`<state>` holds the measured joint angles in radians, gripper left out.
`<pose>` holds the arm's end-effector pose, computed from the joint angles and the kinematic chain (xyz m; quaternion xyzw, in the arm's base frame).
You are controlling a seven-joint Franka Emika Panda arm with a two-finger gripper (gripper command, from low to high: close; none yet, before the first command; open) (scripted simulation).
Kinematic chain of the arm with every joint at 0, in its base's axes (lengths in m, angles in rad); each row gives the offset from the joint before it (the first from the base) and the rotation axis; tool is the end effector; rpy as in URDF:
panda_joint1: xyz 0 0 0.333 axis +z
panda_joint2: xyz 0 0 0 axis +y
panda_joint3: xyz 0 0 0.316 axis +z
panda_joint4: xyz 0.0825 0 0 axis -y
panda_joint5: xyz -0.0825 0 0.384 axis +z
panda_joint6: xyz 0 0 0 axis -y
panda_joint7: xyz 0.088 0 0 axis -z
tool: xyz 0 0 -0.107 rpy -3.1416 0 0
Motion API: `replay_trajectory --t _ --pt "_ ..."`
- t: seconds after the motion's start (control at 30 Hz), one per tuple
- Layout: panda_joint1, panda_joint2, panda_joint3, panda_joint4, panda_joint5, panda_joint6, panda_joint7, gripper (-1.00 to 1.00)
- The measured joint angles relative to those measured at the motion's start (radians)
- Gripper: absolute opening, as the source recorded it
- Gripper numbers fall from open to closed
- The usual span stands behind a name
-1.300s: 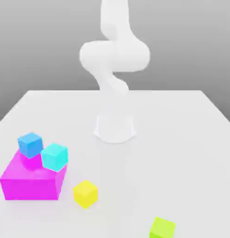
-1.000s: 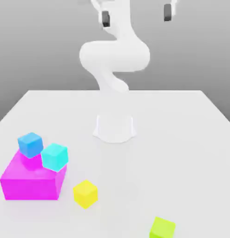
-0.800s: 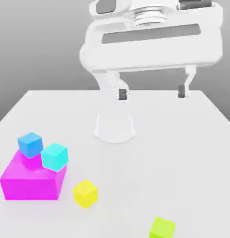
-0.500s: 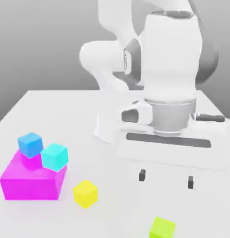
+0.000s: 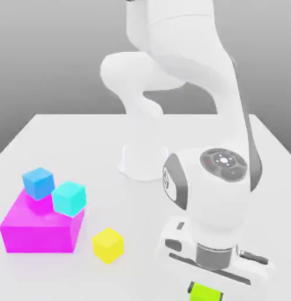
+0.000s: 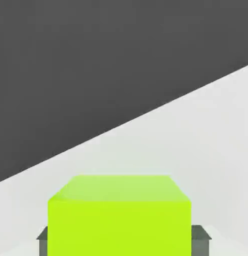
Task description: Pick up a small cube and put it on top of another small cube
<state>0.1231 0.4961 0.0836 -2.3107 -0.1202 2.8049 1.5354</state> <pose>0.5022 0.1141 0.1299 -0.8181 0.5750 -0.0006 0.0007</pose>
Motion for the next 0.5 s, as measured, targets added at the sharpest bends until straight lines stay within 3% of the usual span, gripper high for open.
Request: replay_trajectory --t 0.2,0.5 --pt "-0.029 -0.17 0.024 -0.041 0.039 -0.129 -0.035 -1.0" --pt "-0.231 -0.497 -0.092 -0.226 0.08 -0.268 -0.215 -1.0"
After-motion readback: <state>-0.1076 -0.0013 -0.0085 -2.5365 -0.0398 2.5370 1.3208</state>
